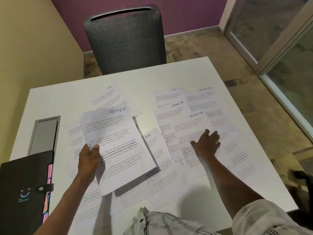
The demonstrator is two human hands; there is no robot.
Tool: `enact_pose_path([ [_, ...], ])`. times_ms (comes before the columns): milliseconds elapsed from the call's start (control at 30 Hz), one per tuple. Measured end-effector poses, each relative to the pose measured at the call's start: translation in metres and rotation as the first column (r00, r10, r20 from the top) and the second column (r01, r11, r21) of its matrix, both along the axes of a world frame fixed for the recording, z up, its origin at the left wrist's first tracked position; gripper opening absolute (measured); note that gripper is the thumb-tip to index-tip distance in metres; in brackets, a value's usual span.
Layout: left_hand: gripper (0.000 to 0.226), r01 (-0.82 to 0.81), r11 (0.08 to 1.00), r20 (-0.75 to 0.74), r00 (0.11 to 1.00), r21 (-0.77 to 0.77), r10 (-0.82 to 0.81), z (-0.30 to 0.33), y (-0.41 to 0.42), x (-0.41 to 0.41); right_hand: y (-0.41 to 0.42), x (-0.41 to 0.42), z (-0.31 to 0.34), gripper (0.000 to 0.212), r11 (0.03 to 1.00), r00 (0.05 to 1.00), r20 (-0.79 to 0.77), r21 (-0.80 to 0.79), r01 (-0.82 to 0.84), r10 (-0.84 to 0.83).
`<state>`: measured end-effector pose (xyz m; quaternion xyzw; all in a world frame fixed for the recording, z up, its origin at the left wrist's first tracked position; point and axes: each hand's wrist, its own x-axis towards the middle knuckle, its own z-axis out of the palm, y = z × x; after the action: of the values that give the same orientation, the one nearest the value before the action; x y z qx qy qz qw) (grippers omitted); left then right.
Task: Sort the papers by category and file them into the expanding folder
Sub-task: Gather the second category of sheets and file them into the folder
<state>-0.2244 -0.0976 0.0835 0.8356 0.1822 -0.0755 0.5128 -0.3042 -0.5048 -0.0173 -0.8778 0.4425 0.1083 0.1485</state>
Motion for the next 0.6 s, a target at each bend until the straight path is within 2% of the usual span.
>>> enact_pose_path([
  [100,0.021,-0.002,1.0,-0.012,1.0,-0.011,0.001,-0.002,-0.008,-0.005,0.038,0.002,0.001,0.09,0.965,0.955,0.138,-0.053,-0.258,0.263],
  [233,0.022,0.02,1.0,-0.022,1.0,-0.014,-0.021,-0.004,-0.012,-0.013,0.091,0.007,0.002,0.098,0.896,0.894,0.055,-0.006,-0.445,0.444],
  [333,0.026,0.028,0.999,-0.016,0.999,-0.016,-0.028,-0.001,-0.011,-0.018,0.102,0.006,-0.001,0.089,0.892,0.892,-0.019,-0.006,-0.452,0.452],
  [433,0.022,0.028,0.999,-0.016,0.999,-0.035,-0.029,0.002,-0.01,-0.02,0.096,0.003,0.001,0.05,0.906,0.904,0.089,-0.11,-0.408,0.418],
  [500,0.019,0.019,0.999,-0.018,1.0,-0.033,-0.02,0.0,-0.008,-0.02,0.086,0.004,0.003,0.033,0.913,0.899,0.178,-0.158,-0.376,0.4],
  [600,0.019,0.014,0.999,-0.036,0.999,-0.031,-0.015,-0.005,-0.007,-0.02,0.072,0.007,0.006,0.032,0.927,0.907,0.206,-0.16,-0.338,0.366],
])
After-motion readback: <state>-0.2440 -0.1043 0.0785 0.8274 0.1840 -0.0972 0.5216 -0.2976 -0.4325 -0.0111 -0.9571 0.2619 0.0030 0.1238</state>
